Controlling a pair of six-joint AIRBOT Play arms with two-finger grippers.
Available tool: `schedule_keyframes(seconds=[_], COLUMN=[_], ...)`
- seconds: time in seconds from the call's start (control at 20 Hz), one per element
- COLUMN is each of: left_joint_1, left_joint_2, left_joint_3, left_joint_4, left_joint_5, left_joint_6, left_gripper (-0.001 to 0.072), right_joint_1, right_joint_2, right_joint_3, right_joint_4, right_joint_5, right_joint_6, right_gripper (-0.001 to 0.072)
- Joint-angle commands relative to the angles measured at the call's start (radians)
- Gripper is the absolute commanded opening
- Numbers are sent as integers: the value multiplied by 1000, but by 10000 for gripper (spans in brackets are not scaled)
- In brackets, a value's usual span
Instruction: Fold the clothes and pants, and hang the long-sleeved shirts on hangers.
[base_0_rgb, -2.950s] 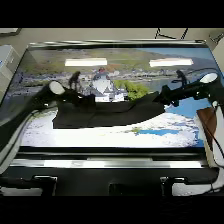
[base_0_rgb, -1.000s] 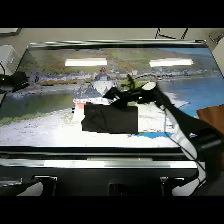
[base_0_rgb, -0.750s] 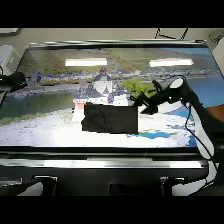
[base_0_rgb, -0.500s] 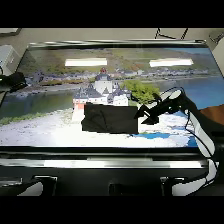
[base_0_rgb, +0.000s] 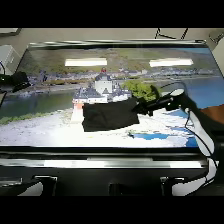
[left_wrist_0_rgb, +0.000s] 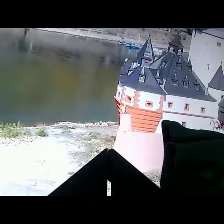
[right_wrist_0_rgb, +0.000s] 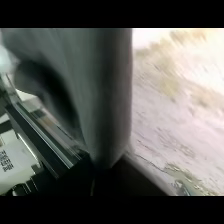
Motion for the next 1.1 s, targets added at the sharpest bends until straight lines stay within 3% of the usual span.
schedule_keyframes(seconds=[0.0, 0.35, 0.75, 0.95, 1.05], left_joint_1=[-4, -4, -5, -5, -5], left_joint_2=[0, -2, -2, -2, -2], left_joint_3=[0, 0, 0, 0, 0], left_joint_4=[0, 0, 0, 0, 0], left_joint_5=[18, 61, 61, 61, 61], left_joint_6=[0, 0, 27, 31, 31], left_gripper=[23, 24, 24, 23, 24], right_joint_1=[-123, -455, -875, -1032, -1085], right_joint_2=[92, 188, 197, 258, 275], right_joint_3=[194, 521, 715, 715, 715], right_joint_4=[-24, -241, -298, -350, -426], right_joint_5=[87, 202, 235, 305, 405], right_joint_6=[75, 312, 499, 522, 531], right_gripper=[36, 36, 36, 36, 36])
